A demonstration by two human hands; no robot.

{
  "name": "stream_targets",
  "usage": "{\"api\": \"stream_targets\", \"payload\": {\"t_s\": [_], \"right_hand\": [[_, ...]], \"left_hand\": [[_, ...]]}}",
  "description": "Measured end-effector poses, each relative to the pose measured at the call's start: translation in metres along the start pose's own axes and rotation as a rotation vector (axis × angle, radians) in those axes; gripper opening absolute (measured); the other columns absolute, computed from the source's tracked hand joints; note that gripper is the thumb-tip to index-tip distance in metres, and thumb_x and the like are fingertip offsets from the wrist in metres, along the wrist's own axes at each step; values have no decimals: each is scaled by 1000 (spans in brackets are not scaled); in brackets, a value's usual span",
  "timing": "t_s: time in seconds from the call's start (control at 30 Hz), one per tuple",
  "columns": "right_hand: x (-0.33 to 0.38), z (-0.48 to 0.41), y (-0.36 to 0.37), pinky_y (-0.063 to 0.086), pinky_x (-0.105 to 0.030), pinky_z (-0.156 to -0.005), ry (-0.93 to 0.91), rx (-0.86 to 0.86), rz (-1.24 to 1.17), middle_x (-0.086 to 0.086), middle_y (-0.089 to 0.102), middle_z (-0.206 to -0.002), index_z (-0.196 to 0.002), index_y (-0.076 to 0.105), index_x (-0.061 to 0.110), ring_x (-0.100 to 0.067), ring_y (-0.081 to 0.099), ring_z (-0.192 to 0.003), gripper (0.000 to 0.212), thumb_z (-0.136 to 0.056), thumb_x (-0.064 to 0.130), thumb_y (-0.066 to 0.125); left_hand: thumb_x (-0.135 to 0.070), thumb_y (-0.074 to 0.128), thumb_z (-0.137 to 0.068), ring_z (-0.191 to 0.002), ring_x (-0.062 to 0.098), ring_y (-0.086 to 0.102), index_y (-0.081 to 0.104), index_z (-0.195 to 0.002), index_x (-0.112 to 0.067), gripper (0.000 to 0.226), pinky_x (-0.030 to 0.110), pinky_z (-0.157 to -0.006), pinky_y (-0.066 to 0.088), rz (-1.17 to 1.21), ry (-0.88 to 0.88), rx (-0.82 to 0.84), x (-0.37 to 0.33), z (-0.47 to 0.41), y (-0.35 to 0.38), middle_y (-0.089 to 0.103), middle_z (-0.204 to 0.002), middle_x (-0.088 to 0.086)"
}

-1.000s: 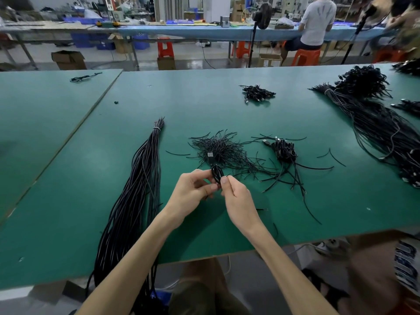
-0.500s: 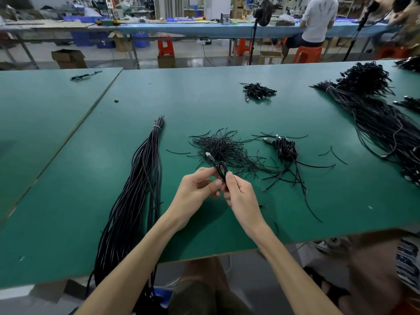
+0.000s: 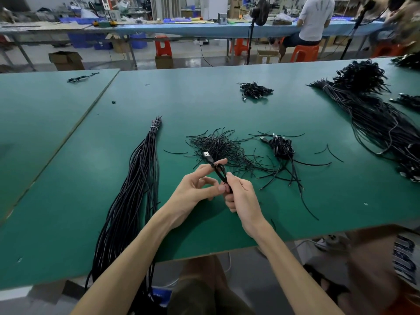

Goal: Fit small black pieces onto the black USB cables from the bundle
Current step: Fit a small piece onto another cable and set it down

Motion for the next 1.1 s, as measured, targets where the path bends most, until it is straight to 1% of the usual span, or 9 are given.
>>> {"api": "stream_targets", "payload": {"t_s": [0.07,0.17,0.3,0.4,0.63,0.77,0.87,0.97,1.1], "right_hand": [[1,1,0,19,-16,-39,2,16,12,13,31,-51,-64,45,21,-4,19,-41,48,-112,25,39],[2,2,1,19,-16,-38,19,22,13,13,30,-50,-57,47,25,-5,18,-41,55,-111,22,39],[2,2,3,20,-16,-39,24,27,48,15,33,-48,-62,40,19,-3,21,-40,48,-110,20,40],[1,1,3,20,-15,-39,23,31,49,16,35,-48,-63,40,19,-2,23,-41,47,-111,21,40],[-5,-2,2,22,-16,-41,-23,49,63,15,38,-55,-64,54,23,-2,26,-45,51,-112,35,39],[-8,-4,2,26,-13,-44,-78,74,78,18,42,-56,-99,74,36,-1,32,-48,40,-111,39,37],[-11,-6,1,28,-14,-47,-81,73,128,20,40,-54,-116,72,23,-2,32,-50,44,-111,44,34],[-15,-7,-1,27,-16,-48,-82,51,191,19,38,-56,-108,65,-3,-3,30,-52,62,-108,51,34],[-16,-7,-1,28,-20,-51,-129,2,206,18,38,-57,-95,61,1,-3,30,-53,57,-107,51,35]], "left_hand": [[-31,85,-84,-99,17,54,60,-142,-33,63,26,-79,48,-22,3,-16,1,0,-1,52,-129,22],[-37,84,-85,-95,14,55,63,-136,-26,57,25,-77,46,-78,9,-39,4,2,-1,62,-112,23],[-34,79,-90,-89,12,57,66,-125,-21,40,31,-78,45,-89,16,-69,5,3,-2,69,-104,0],[-30,77,-92,-93,13,59,67,-121,-25,32,32,-78,48,-122,40,-79,2,3,-1,69,-112,-3],[-23,75,-94,-72,1,59,65,-116,-20,24,24,-65,51,-181,7,-145,1,3,1,70,-88,-15],[-22,72,-96,-73,1,60,65,-112,-18,18,25,-66,52,-189,-14,-145,0,4,2,71,-86,-14],[-24,72,-96,-76,3,62,66,-113,-13,20,27,-65,50,-241,8,-189,-1,4,2,72,-89,-8],[-26,74,-95,-83,10,66,69,-109,-15,19,25,-64,46,-324,78,-228,-3,4,3,71,-100,-2],[-23,74,-94,-96,17,68,69,-109,-18,17,34,-63,47,-434,148,-254,-5,4,4,64,-114,-6]]}}
Point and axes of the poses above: each hand's wrist, its own z-axis away from the middle knuckle, its own y-axis out of the palm, x = y × z, the point moved 2 cm from there along -z, towards the middle knuckle
